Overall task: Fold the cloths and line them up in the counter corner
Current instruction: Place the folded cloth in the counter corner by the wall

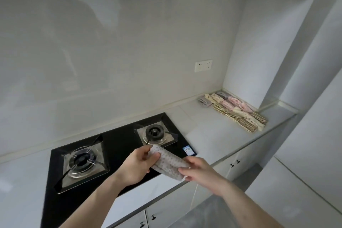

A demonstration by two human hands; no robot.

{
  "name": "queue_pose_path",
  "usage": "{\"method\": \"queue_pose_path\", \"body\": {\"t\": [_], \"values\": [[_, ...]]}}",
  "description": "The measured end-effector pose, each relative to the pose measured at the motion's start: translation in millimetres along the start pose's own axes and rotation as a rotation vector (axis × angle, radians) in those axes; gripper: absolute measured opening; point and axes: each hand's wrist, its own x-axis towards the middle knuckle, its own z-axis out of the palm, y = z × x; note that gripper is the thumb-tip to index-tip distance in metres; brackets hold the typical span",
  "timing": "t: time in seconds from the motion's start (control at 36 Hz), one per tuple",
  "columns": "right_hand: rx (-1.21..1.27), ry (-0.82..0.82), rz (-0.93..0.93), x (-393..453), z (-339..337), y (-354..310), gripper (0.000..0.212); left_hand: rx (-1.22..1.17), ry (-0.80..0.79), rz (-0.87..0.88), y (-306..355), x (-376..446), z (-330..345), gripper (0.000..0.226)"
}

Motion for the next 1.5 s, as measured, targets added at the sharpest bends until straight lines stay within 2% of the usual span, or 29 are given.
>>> {"method": "queue_pose_path", "body": {"t": [0.17, 0.28, 0.39, 0.53, 0.67, 0.81, 0.89, 1.08, 1.25, 1.39, 1.5], "values": [[0.02, 0.07, 0.014, 26.6, -56.9, 17.3, 0.02, 0.175, 0.066, -0.029, 11.7, 66.2, 33.6, 0.016], [-0.053, 0.154, 0.014, 50.8, -90.8, 29.0, 0.009, 0.267, 0.03, -0.081, 4.9, 128.2, 50.3, 0.03], [-0.123, 0.277, 0.082, 75.5, -127.8, 39.1, 0.007, 0.299, -0.049, -0.097, 2.5, 193.2, 75.2, 0.028], [-0.196, 0.402, 0.198, 105.6, -170.7, 49.1, 0.003, 0.404, -0.071, -0.08, 10.7, 267.6, 106.6, 0.034], [0.049, 0.539, 0.302, 131.1, -206.5, 69.7, 0.006, 0.461, -0.103, -0.048, 25.3, 318.1, 132.6, 0.033], [0.195, 0.58, 0.369, 165.2, -242.5, 84.4, 0.007, 0.426, -0.098, -0.031, 36.6, 353.8, 143.9, 0.015], [0.247, 0.61, 0.393, 192.1, -264.6, 91.1, 0.004, 0.425, -0.077, -0.057, 35.2, 373.1, 142.5, 0.013], [0.287, 0.619, 0.486, 256.9, -323.7, 123.9, 0.006, 0.42, -0.01, -0.185, 20.5, 411.5, 136.3, 0.008], [0.188, 0.548, 0.555, 309.7, -382.0, 139.3, 0.001, 0.413, 0.048, -0.26, 22.2, 447.2, 145.7, 0.009], [0.072, 0.475, 0.518, 369.7, -425.7, 137.1, 0.009, 0.385, 0.087, -0.327, 27.8, 468.8, 155.7, 0.008], [0.085, 0.401, 0.492, 422.9, -447.8, 144.8, 0.005, 0.366, 0.161, -0.352, 28.9, 479.1, 160.8, 0.008]]}}
